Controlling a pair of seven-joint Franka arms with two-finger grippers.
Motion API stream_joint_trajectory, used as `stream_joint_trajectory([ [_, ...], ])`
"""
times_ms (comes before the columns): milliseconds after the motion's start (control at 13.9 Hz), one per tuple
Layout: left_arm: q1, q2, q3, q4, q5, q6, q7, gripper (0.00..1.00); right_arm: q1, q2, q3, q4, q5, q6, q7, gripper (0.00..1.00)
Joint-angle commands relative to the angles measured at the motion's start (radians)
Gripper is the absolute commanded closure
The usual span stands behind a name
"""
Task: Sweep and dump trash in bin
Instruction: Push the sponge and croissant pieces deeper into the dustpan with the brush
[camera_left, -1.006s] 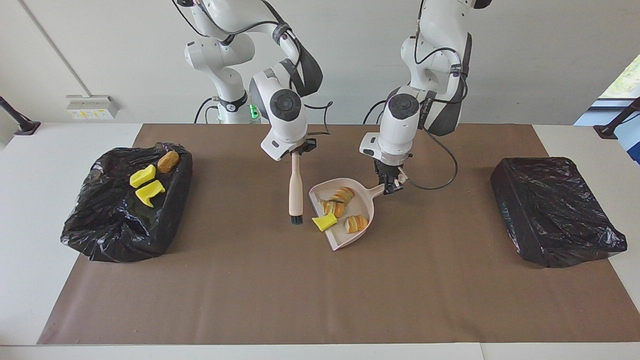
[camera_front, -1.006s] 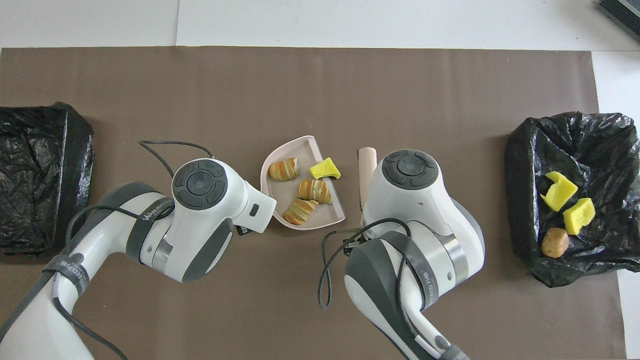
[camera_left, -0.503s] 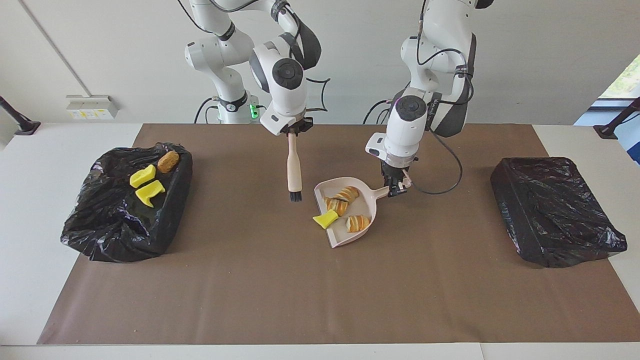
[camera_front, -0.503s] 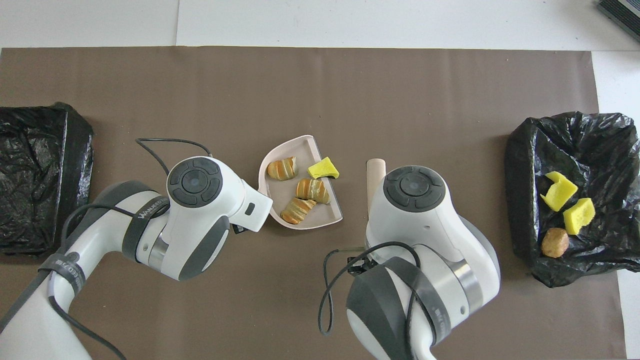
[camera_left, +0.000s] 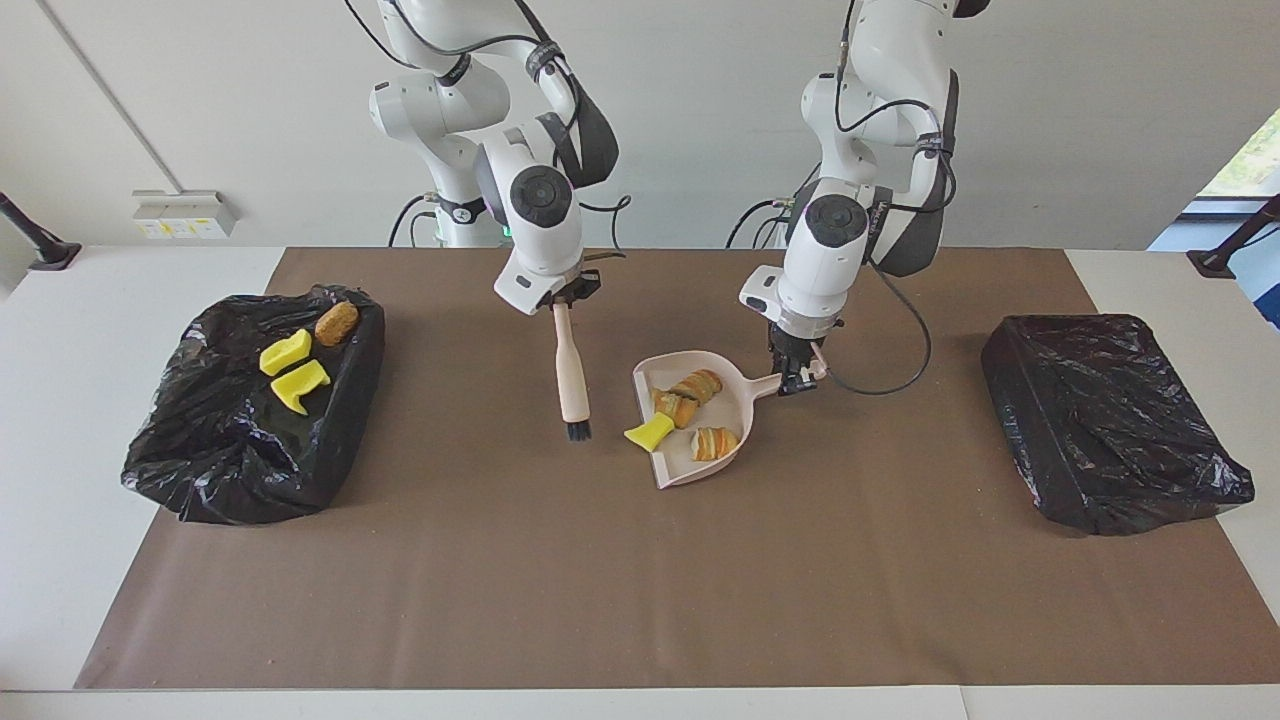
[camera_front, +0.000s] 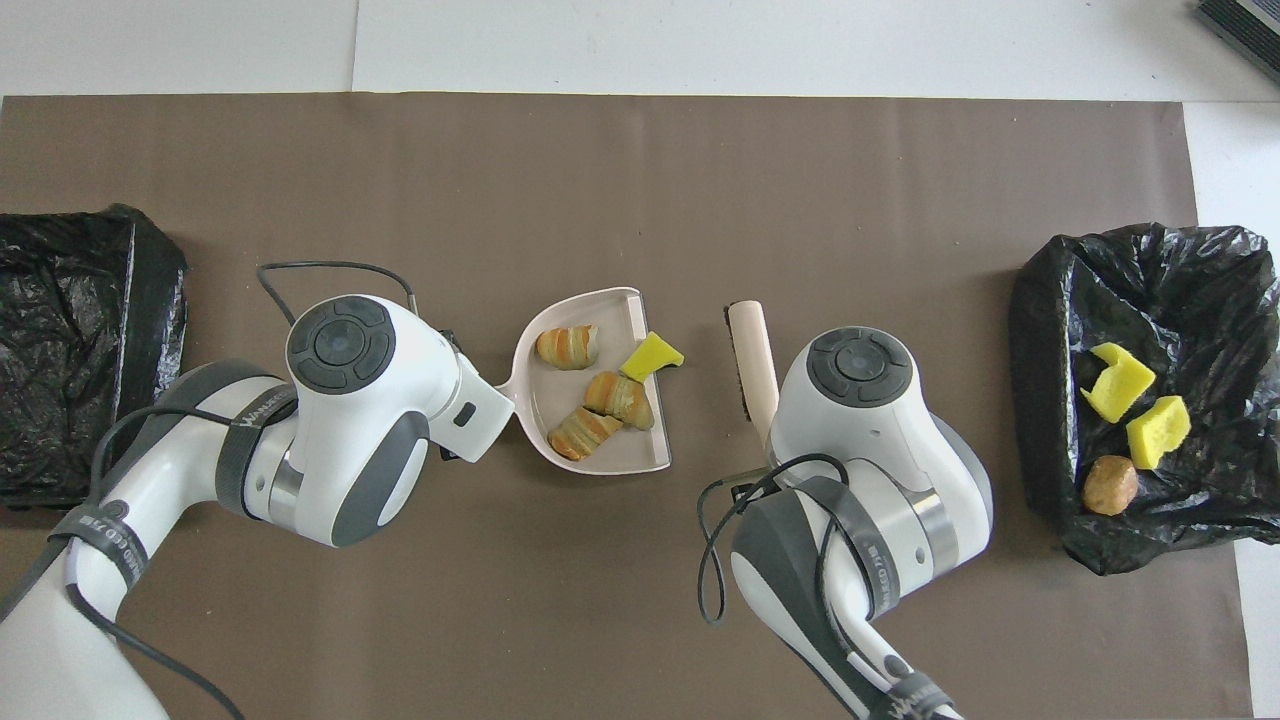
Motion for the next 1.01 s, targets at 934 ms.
stream_joint_trajectory([
  [934,0.027,-0.016,-0.005,-0.022,-0.020,0.021,0.026,1.00,0.050,-0.060,0.019,-0.006,0.092,-0.083,0.085,1.00],
])
